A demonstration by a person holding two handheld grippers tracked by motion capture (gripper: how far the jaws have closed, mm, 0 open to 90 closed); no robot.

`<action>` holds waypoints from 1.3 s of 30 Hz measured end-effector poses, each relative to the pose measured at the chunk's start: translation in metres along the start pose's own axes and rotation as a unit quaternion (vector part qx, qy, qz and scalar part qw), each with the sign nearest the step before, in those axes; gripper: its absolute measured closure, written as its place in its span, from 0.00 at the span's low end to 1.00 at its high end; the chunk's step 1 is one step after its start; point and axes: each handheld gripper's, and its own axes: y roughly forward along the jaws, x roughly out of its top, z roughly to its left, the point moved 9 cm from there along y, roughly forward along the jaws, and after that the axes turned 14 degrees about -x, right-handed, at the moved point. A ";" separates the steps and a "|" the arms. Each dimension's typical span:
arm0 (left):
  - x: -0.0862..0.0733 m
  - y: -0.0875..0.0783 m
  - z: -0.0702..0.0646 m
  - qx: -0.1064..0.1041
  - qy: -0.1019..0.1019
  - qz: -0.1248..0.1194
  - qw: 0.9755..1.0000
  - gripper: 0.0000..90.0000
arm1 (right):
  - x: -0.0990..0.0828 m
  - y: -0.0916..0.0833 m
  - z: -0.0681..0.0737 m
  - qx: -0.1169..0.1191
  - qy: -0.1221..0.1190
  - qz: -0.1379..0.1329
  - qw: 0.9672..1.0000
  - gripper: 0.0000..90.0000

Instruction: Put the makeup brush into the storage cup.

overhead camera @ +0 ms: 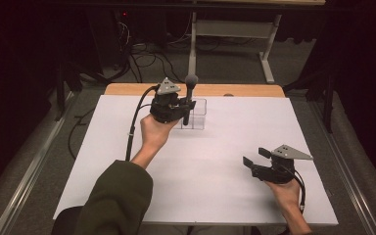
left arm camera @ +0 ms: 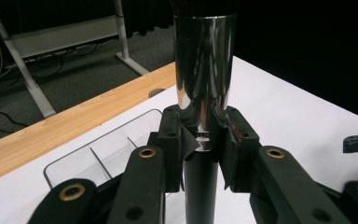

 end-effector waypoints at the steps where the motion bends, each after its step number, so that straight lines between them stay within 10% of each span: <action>1: 0.000 0.001 0.001 -0.001 -0.003 0.000 1.000 0.80 | 0.000 0.000 0.000 0.000 0.000 0.000 1.000 0.31; 39: 0.013 0.040 0.041 0.043 -0.035 0.000 0.998 0.79 | -0.001 0.001 0.004 0.010 0.000 0.005 1.000 0.32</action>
